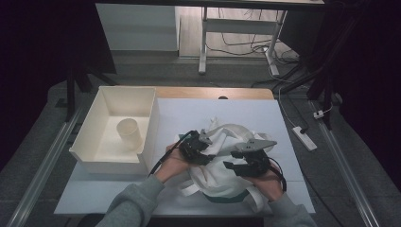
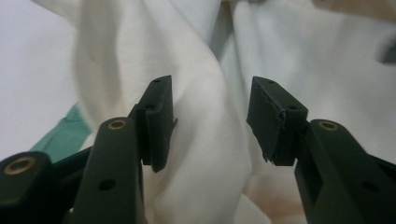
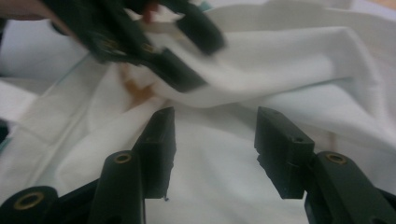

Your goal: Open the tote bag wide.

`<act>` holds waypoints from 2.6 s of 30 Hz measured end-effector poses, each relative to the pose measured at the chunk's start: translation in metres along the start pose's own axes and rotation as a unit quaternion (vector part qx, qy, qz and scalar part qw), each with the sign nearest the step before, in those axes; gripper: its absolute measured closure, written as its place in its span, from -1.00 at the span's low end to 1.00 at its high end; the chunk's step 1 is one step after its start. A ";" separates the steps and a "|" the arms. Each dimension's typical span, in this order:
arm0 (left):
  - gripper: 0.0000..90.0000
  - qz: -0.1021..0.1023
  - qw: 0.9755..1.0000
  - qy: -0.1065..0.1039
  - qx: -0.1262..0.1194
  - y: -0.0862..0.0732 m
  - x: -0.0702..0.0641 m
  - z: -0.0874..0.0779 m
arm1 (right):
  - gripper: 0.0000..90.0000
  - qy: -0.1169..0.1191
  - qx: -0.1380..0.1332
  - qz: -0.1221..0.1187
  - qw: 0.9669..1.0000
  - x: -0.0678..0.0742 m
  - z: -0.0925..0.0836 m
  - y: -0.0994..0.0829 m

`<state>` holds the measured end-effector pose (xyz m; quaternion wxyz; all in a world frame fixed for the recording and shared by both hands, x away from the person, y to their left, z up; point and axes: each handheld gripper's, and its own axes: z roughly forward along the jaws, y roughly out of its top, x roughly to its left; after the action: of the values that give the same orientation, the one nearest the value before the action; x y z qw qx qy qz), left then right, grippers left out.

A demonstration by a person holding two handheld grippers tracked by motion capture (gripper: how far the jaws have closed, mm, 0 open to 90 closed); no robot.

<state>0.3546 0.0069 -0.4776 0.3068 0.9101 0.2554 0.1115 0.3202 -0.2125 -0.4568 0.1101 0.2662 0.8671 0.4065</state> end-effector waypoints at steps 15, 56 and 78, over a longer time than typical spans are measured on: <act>0.76 -0.007 1.000 0.012 0.007 -0.010 0.004 0.010 | -0.01 0.058 0.085 -0.070 0.992 0.045 0.020 0.005; 0.93 -0.068 0.997 0.006 -0.041 -0.023 0.026 -0.008 | 0.99 -0.001 0.159 -0.005 0.987 -0.010 0.083 0.011; 0.94 -0.081 0.996 0.018 -0.044 -0.028 0.033 -0.012 | 1.00 0.027 0.170 0.013 0.985 -0.012 0.045 -0.028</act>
<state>0.3670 0.0497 -0.4834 0.3496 0.8699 0.3289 0.1133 0.3381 -0.2043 -0.5073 0.0344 0.2813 0.9226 0.2618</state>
